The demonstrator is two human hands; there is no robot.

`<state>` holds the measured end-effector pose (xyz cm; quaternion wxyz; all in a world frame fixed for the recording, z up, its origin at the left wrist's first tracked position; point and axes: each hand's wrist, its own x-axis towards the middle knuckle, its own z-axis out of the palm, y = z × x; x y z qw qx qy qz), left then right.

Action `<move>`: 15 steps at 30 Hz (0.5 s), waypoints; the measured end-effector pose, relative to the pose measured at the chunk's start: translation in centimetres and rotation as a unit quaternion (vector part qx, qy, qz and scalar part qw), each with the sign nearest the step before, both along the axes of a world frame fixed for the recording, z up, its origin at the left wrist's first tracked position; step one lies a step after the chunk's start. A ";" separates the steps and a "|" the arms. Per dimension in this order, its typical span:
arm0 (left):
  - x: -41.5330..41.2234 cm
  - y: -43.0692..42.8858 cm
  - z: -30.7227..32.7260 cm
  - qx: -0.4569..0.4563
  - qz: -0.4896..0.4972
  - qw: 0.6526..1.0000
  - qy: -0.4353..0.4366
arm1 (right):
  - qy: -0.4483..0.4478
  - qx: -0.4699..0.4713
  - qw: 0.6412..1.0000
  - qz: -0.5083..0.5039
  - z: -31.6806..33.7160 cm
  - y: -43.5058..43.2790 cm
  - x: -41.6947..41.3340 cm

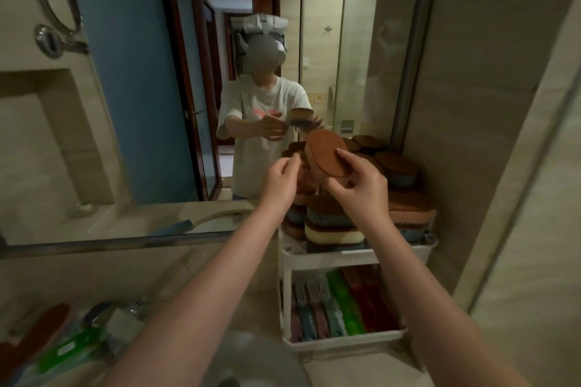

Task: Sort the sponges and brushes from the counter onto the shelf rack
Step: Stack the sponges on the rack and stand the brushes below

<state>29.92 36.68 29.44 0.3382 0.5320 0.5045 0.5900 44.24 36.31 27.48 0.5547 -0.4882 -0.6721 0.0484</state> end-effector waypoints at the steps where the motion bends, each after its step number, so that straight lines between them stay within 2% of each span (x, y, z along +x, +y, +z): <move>1: -0.2 0.5 -0.2 -0.001 -0.003 0.999 0.036 | 0.000 -0.016 1.000 -0.018 0.4 0.9 0.4; 6: -0.8 2.6 -1.7 -0.044 -0.028 0.985 0.167 | -0.076 -0.081 0.992 -0.066 1.4 4.8 1.4; 10: -0.4 3.5 -2.5 -0.069 -0.038 0.978 0.191 | -0.168 -0.124 0.973 -0.098 0.5 5.9 1.3; 15: -0.1 4.1 -3.5 -0.052 -0.021 0.974 0.221 | -0.258 -0.129 0.946 -0.151 -0.7 5.8 1.6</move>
